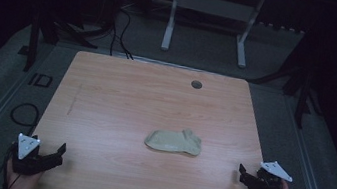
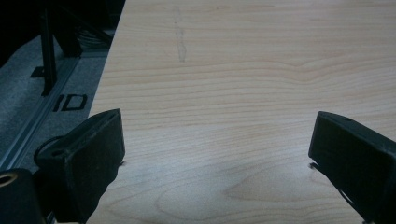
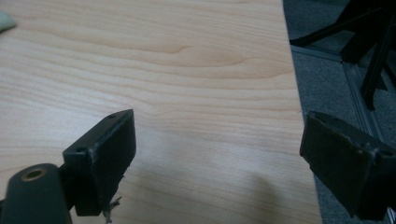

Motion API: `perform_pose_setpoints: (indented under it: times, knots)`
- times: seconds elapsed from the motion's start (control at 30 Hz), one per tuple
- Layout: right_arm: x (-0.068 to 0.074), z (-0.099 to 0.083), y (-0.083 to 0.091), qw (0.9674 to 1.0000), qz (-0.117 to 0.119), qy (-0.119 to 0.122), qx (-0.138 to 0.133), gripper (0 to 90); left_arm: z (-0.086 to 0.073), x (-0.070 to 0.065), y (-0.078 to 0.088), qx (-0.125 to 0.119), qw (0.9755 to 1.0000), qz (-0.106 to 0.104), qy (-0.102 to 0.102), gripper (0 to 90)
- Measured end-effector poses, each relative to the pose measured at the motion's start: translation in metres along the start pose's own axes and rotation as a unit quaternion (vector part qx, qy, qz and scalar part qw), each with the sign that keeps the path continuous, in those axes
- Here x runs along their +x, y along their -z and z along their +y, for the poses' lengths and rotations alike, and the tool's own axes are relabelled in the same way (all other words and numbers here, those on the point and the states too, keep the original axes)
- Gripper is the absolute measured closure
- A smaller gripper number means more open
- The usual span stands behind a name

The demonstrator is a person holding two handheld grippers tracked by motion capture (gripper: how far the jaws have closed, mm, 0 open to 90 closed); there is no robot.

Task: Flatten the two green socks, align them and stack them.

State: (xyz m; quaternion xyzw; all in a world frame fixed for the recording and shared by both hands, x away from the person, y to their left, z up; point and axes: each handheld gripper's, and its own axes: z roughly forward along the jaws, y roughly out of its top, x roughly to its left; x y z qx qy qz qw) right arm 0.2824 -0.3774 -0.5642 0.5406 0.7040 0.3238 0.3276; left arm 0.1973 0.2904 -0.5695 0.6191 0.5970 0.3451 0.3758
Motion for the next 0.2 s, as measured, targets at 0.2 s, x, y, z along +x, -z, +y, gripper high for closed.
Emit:
perform_pose_setpoints:
  times: [0.2]
  knots:
    - [-0.0023, -0.0009, -0.0008, 1.0, 0.001, 0.001, 0.002, 10.7, -0.001, 0.0006, -0.0009, 0.001, 1.0, 0.0, 0.003, 3.7]
